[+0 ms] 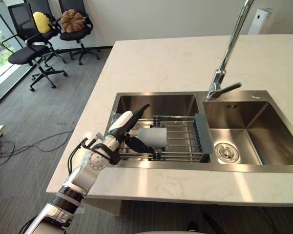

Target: Walk over to the sink, pick up the cup, carry it to the dishwasher, place the cup inside the dishwasher, then close the dishwasher door

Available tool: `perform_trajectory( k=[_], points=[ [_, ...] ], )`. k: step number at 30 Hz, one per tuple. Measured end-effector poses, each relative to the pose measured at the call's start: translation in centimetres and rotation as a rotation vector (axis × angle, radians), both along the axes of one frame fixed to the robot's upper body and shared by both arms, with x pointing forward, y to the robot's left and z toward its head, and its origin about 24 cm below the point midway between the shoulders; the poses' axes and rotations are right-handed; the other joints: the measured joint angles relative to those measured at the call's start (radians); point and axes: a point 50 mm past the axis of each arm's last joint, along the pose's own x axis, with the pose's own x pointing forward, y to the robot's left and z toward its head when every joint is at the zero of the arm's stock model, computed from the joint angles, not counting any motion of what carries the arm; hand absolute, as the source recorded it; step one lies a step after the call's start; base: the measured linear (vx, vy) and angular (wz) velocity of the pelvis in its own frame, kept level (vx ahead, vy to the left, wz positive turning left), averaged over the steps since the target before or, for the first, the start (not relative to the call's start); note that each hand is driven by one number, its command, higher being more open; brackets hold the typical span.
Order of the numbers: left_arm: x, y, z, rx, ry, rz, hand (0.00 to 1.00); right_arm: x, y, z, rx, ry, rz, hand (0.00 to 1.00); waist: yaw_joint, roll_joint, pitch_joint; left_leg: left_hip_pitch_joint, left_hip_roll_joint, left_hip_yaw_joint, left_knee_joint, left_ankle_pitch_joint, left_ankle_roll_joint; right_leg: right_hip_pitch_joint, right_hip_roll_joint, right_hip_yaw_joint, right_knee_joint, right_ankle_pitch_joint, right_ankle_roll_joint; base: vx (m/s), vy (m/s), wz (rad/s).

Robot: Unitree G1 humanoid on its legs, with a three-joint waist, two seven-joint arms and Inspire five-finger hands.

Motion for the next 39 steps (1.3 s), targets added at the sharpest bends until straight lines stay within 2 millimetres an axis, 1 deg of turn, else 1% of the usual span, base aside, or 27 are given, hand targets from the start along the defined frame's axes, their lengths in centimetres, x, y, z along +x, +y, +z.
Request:
perform_trajectory(
  k=[3, 14, 20, 25, 31, 37, 39],
  points=[
    [0.1, 0.4, 0.2, 0.013, -0.012, 0.016, 1.00, 0.0, 0.0, 0.0, 0.001, -0.002, -0.002, 1.00, 0.000, 0.001, 0.000, 0.000, -0.001, 0.008, -0.002, 0.000, 0.000, -0.006, 0.000, 0.008, 0.000, 0.001, 0.001, -0.02, -0.001, -0.06],
    [0.1, 0.4, 0.2, 0.013, -0.011, 0.017, 1.00, 0.0, -0.1, 0.0, 0.000, -0.004, -0.011, 1.00, 0.000, 0.001, 0.001, 0.004, -0.002, 0.013, -0.001, -0.001, 0.001, -0.006, 0.000, 0.013, 0.000, 0.002, 0.001, 0.00, 0.000, 0.00],
    [0.1, 0.5, 0.0, 0.055, -0.019, 0.018, 1.00, 0.0, -0.1, 0.0, -0.001, -0.004, -0.011, 1.00, 0.000, 0.003, 0.003, 0.006, -0.002, 0.021, -0.001, -0.004, 0.000, -0.008, 0.000, 0.019, 0.000, 0.001, 0.001, -0.01, -0.003, -0.02],
    [0.4, 1.3, -1.1, 0.086, 0.037, 0.044, 1.00, -0.1, -0.1, 0.0, -0.001, -0.001, -0.012, 1.00, -0.002, 0.008, 0.006, 0.006, -0.002, 0.027, -0.001, -0.007, -0.001, -0.013, 0.001, 0.026, 0.000, 0.002, 0.001, -0.01, -0.005, -0.03],
    [0.4, 2.0, -2.0, 0.109, 0.071, 0.067, 1.00, -0.1, -0.1, 0.0, -0.001, -0.005, -0.028, 1.00, -0.002, 0.008, 0.008, 0.014, -0.002, 0.042, -0.001, -0.012, -0.002, -0.015, 0.003, 0.040, 0.000, 0.002, 0.001, -0.02, -0.009, -0.06],
    [0.3, 1.7, -2.3, 0.121, 0.080, 0.053, 1.00, -0.5, 0.1, 0.0, -0.001, 0.010, -0.020, 1.00, -0.008, 0.007, 0.009, 0.019, -0.002, 0.053, 0.000, -0.018, -0.004, -0.019, 0.004, 0.051, 0.000, 0.002, 0.001, -0.02, -0.014, -0.06],
    [0.5, 1.5, -2.3, 0.144, 0.070, 0.037, 1.00, -0.6, 0.4, -0.1, -0.006, 0.025, 0.040, 1.00, -0.012, 0.006, 0.010, 0.018, -0.002, 0.059, 0.000, -0.020, -0.004, -0.023, 0.004, 0.056, 0.000, 0.002, 0.001, -0.02, -0.018, -0.07]
  ],
)
